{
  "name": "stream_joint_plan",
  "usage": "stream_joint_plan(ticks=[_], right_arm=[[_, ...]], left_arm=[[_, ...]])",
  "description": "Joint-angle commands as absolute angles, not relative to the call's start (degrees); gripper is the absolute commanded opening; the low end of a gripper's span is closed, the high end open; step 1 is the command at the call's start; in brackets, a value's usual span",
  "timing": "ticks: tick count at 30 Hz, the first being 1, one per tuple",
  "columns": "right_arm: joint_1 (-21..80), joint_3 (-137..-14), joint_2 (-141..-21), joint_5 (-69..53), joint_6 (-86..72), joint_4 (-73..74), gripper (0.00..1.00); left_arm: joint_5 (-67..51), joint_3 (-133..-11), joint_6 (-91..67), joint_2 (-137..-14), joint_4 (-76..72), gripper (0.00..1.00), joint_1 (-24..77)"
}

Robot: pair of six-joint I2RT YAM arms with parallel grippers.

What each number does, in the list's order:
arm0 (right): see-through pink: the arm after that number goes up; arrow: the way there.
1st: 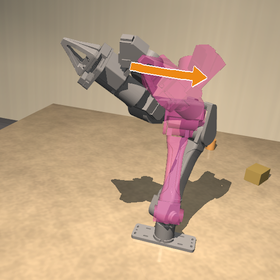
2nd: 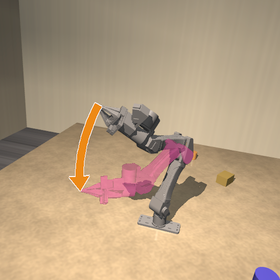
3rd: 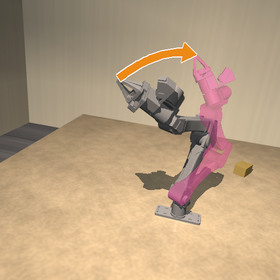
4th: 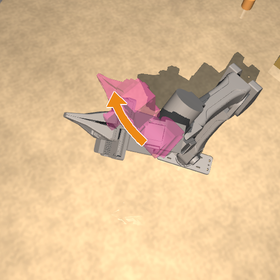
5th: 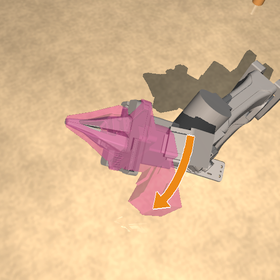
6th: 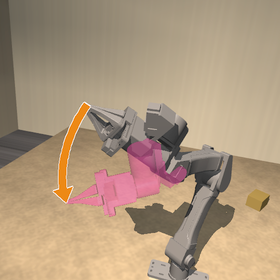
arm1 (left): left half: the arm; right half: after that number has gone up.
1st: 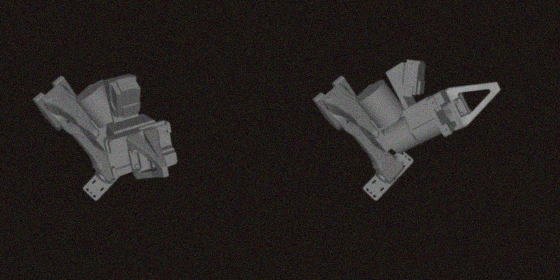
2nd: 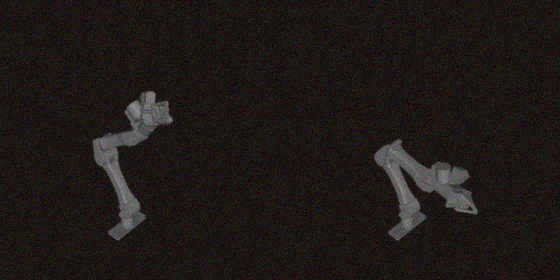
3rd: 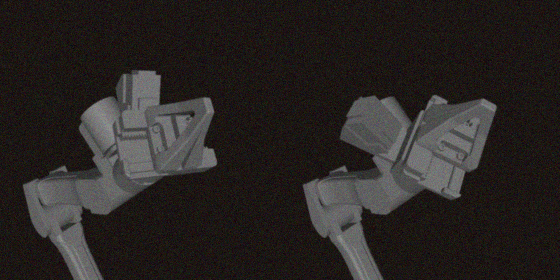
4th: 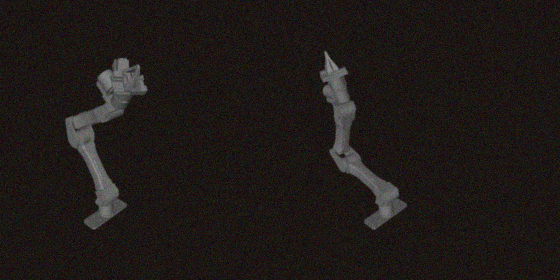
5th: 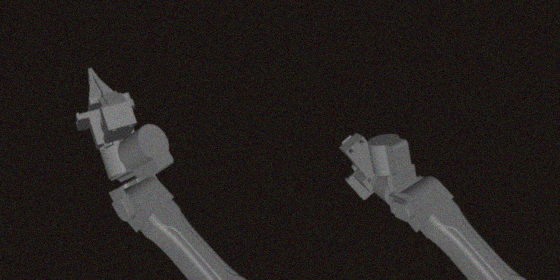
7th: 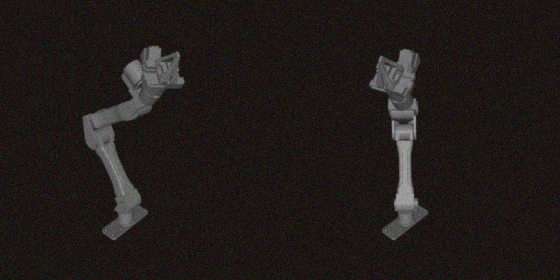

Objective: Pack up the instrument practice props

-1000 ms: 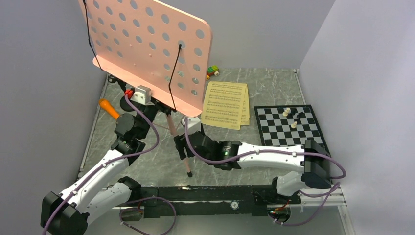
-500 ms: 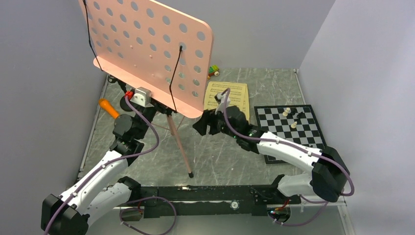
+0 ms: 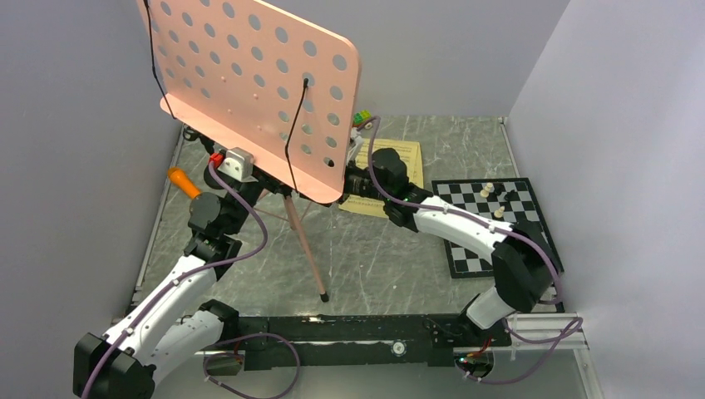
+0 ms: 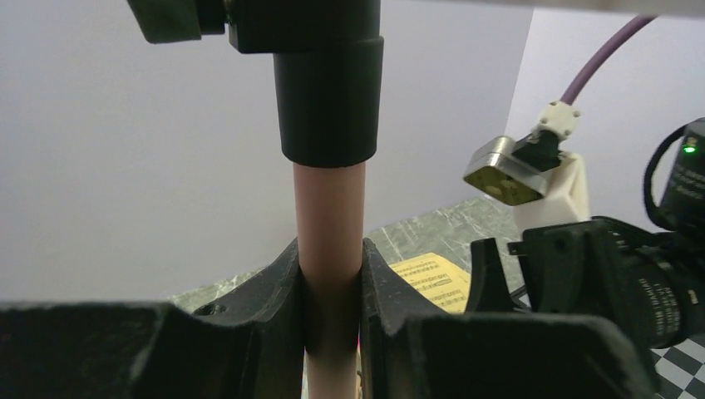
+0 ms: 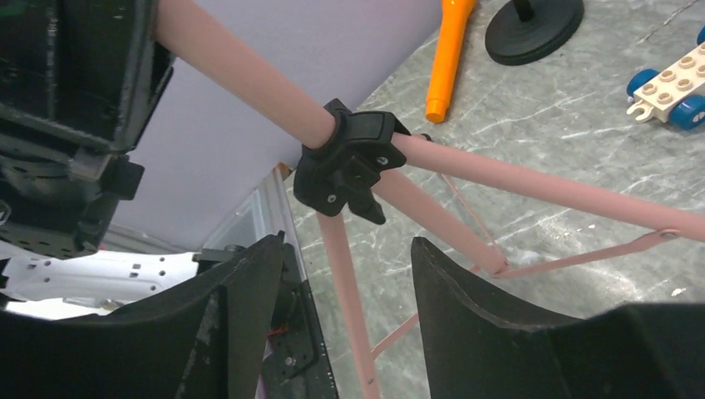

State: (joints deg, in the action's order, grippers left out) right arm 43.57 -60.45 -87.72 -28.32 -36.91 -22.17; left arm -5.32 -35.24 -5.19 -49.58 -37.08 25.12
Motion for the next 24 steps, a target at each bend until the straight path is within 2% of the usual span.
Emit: stream_joint_plan(ticks=[1,6,16,21,24], right_arm=[[43.5,-65.59,-90.38,-31.97,-32.3,-24.31,0.61],[43.51,-67.08,-92.24,-30.95,-26.77,-22.88,0.51],[43.89,-69.2,-95.12,-30.94,-22.38,-22.69,0.49],[44.89,-66.16,-94.19,-28.1,-17.69,-26.68,0.28],[45.45,-65.84,-94.42,-27.27,-15.85,-28.09,0.28]], left_arm=[[-13.47,-34.8,-7.12,-49.56,-33.49,0.0,25.9],[-13.72,-35.44,-7.22,-50.0,-32.81,0.0,25.92],[-14.02,-36.04,-7.03,-50.59,-31.99,0.0,25.88],[-14.06,-35.95,-7.12,-50.55,-31.67,0.0,25.91],[-13.99,-35.78,-7.3,-50.41,-31.63,0.0,25.92]])
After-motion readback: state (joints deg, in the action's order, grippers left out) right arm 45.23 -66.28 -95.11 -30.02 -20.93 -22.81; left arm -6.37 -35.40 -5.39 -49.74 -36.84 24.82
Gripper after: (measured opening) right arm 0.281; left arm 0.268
